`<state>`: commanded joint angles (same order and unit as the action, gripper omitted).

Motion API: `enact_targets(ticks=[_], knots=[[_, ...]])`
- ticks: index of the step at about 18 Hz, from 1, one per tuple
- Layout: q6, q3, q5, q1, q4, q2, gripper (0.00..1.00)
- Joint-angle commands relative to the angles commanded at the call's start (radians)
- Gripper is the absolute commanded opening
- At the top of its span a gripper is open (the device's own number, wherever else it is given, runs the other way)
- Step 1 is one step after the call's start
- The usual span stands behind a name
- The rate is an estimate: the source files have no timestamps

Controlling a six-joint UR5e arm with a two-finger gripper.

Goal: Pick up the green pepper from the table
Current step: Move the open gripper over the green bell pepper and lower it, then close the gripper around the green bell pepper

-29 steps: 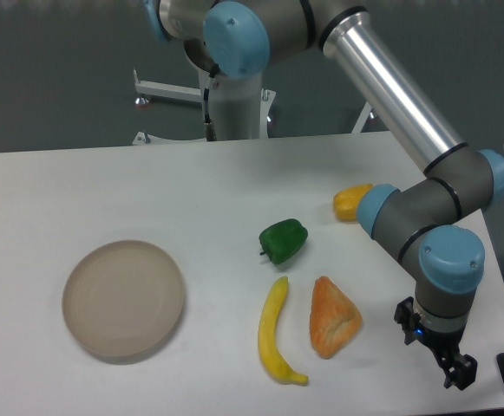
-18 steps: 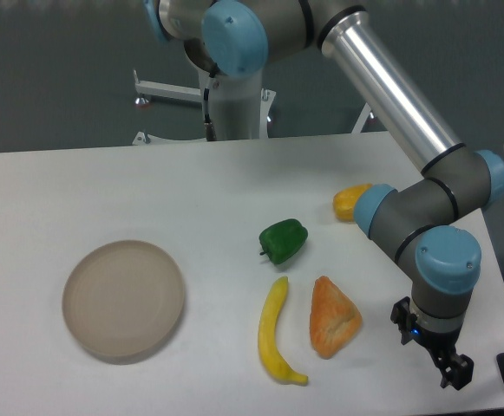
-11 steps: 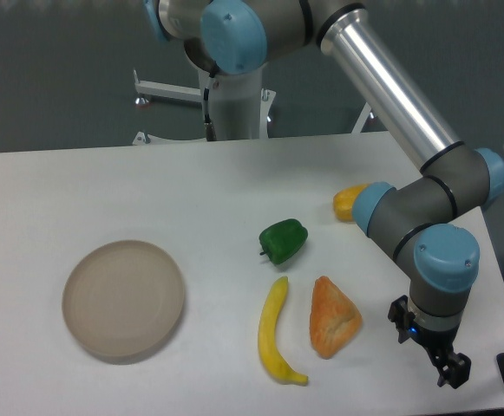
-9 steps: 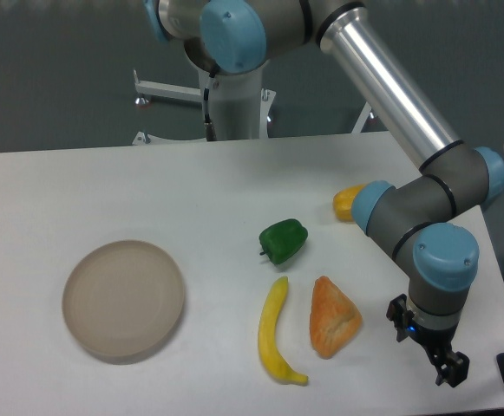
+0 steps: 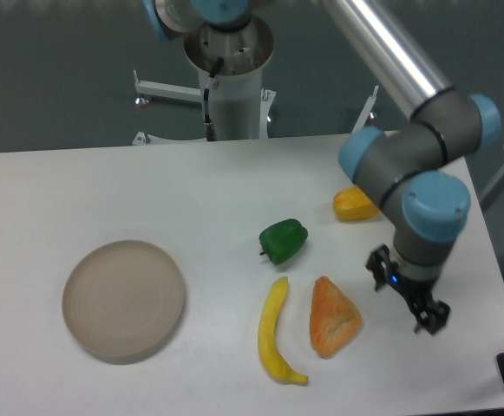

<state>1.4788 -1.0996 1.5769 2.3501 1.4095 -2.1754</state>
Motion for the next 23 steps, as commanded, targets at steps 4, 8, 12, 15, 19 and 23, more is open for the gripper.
enact_targets(ticks=[4, 8, 12, 15, 19, 23], knots=[[0.009, -0.086, -0.002, -0.014, 0.052, 0.051, 1.00], [0.000, -0.178, -0.003, -0.040, 0.048, 0.066, 1.00], [-0.012, -0.221, -0.026, -0.064, 0.042, 0.068, 1.00], [-0.023, -0.269, -0.028, -0.069, 0.037, 0.088, 1.00], [-0.052, -0.305, -0.025, -0.087, -0.006, 0.095, 1.00], [-0.054, -0.338, -0.025, -0.091, -0.015, 0.097, 1.00]])
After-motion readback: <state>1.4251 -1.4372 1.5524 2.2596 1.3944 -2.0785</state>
